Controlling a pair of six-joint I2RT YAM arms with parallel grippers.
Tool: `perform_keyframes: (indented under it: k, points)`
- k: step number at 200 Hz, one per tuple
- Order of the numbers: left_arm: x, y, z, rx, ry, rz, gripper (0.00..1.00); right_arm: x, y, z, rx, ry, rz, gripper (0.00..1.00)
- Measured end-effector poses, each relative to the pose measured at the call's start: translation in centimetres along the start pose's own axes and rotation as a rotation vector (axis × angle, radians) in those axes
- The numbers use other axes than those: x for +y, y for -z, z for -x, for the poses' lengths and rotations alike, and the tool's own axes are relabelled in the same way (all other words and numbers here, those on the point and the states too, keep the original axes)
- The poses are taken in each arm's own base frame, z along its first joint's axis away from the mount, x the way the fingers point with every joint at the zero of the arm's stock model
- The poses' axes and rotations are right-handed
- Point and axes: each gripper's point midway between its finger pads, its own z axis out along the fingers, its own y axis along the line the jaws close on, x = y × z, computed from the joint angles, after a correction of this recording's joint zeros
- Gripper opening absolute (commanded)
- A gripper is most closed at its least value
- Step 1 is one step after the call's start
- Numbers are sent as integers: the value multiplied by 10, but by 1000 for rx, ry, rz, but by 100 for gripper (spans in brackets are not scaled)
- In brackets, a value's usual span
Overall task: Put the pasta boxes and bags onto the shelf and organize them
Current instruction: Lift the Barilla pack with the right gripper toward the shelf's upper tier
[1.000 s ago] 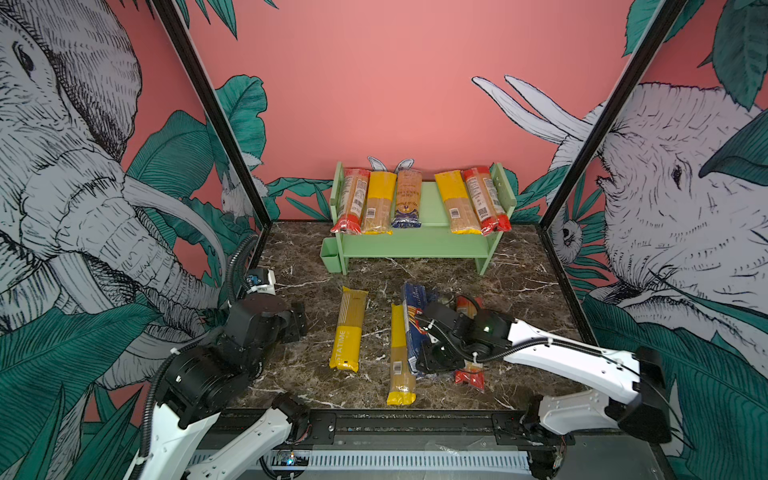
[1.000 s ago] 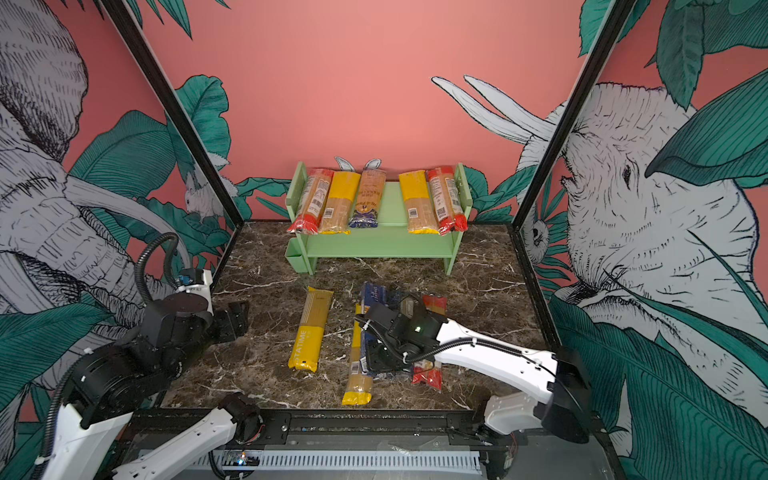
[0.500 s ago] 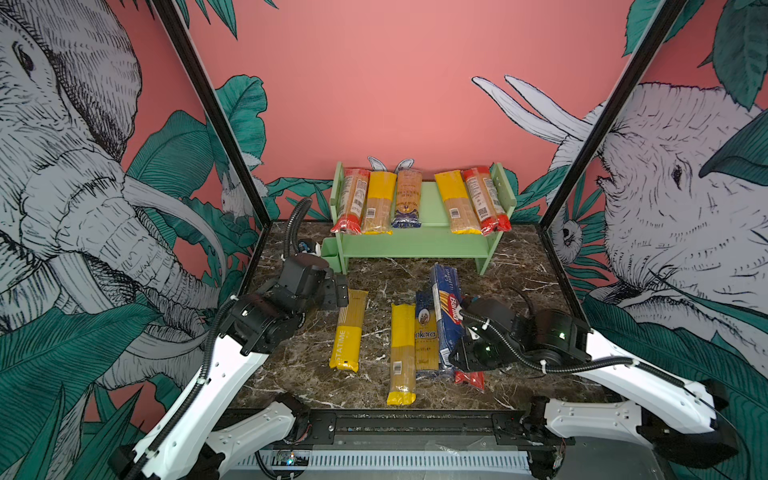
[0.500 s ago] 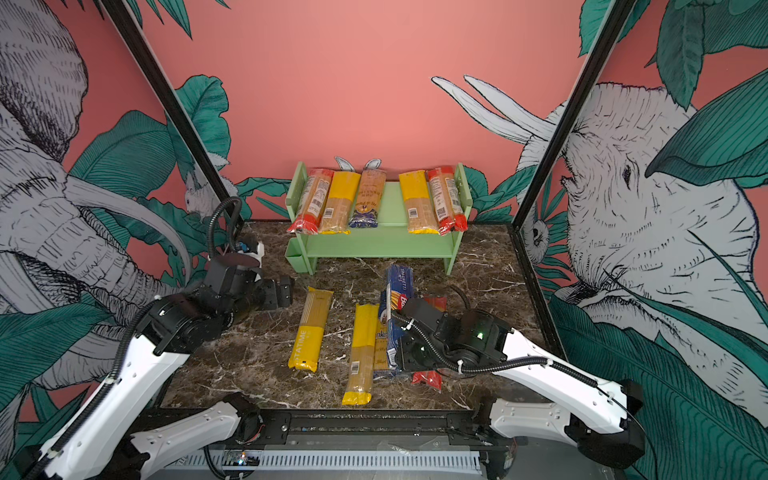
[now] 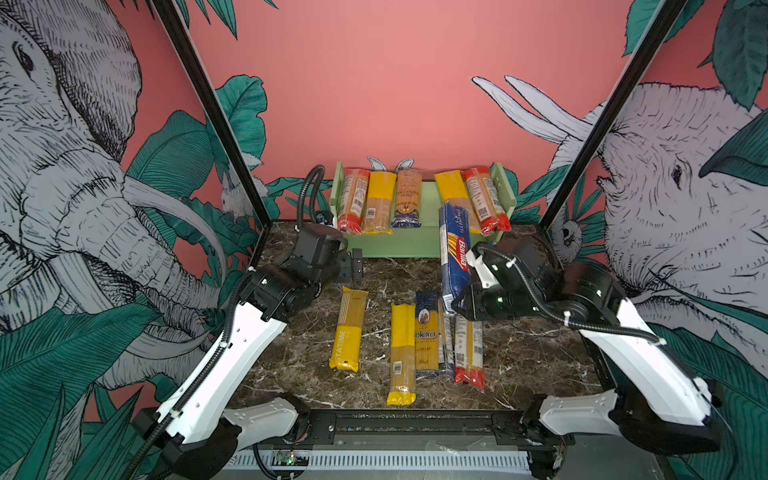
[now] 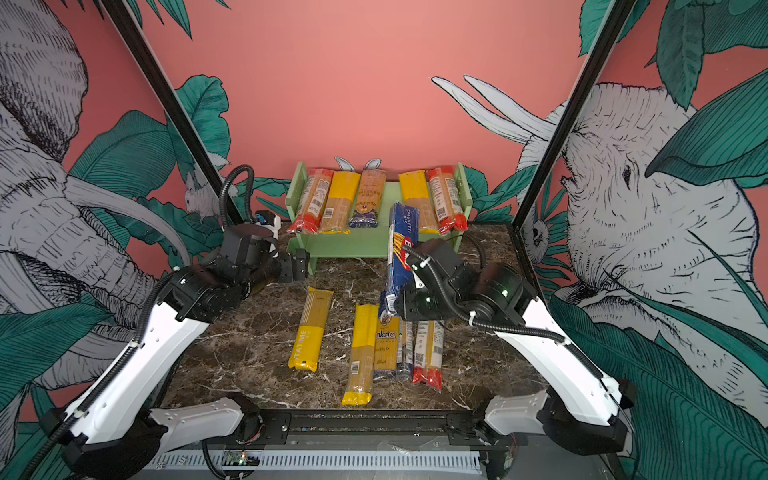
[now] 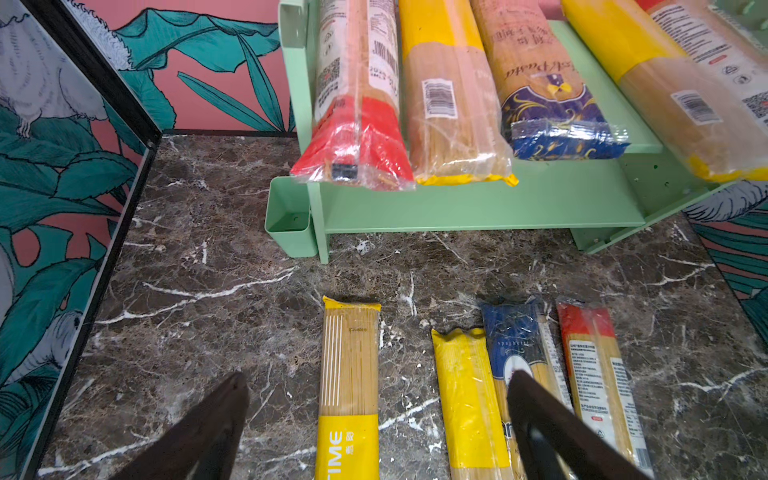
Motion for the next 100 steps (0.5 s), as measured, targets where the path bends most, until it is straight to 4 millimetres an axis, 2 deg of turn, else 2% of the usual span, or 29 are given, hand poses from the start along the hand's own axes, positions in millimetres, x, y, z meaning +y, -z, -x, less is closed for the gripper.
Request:
perform_keyframes:
  k: [44, 69, 100]
  points:
    - [-12, -22, 10, 0, -32, 2, 98, 7, -29, 70, 6, -14, 11, 0]
    - [-13, -25, 18, -18, -45, 3, 98, 9, -54, 104, 19, -15, 45, 0]
    - [-9, -24, 33, -58, -39, 13, 98, -3, -85, 142, 35, -59, 83, 0]
